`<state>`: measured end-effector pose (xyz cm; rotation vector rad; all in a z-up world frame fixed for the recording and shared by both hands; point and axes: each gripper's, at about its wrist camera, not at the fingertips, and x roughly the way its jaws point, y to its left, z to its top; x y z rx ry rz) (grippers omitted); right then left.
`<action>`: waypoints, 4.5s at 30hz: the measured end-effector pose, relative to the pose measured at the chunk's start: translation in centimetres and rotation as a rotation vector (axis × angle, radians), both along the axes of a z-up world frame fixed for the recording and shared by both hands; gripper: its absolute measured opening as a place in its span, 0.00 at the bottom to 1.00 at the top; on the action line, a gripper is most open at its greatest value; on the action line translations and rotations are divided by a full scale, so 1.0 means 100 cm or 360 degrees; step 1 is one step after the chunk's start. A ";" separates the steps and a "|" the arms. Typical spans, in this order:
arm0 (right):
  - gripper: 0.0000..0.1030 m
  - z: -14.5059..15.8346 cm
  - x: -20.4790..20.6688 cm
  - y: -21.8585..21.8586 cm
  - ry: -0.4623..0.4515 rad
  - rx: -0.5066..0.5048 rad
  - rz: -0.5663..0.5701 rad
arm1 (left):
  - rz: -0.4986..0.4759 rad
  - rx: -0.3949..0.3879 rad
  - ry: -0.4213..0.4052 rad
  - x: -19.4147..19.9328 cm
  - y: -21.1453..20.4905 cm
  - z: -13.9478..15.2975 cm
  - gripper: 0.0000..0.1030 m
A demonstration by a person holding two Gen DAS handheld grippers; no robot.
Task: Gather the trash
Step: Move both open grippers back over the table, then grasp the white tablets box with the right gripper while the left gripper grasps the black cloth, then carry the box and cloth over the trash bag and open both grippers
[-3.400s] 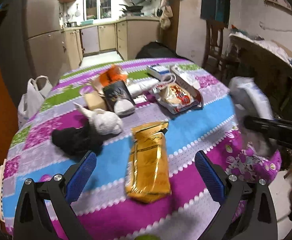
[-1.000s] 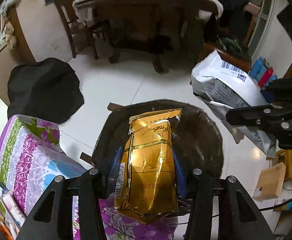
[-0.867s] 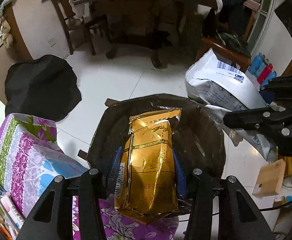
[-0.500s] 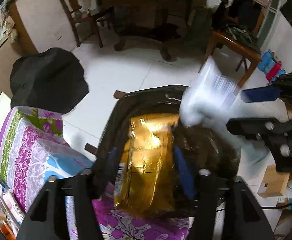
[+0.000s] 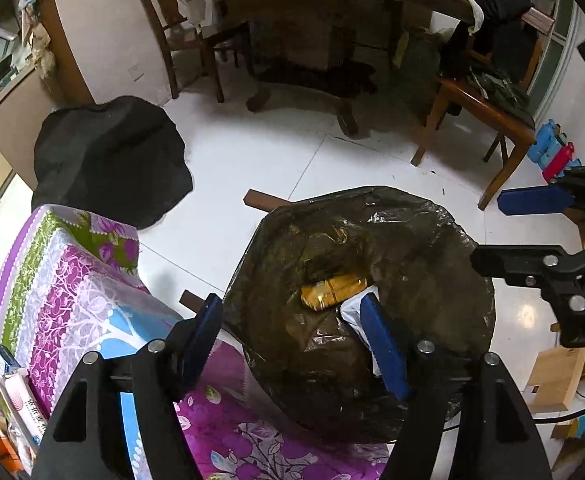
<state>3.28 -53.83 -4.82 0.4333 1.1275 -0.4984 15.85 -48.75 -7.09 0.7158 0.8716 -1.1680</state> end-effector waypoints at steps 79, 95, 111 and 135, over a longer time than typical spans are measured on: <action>0.49 -0.062 0.280 0.263 -0.0482 0.0164 0.0601 | 0.1417 -0.0440 -0.0134 0.128 0.535 -0.037 0.78; 0.34 -0.058 0.257 0.237 -0.0610 0.0487 0.0493 | 0.1507 -0.0591 0.0066 0.136 0.540 -0.044 0.55; 0.34 -0.010 0.175 0.273 -0.0710 0.0375 0.0664 | 0.1617 -0.0514 -0.0083 0.090 0.549 -0.006 0.54; 0.34 0.041 0.083 0.293 -0.0649 0.0181 0.0879 | 0.1365 -0.0475 -0.0447 0.031 0.439 0.076 0.54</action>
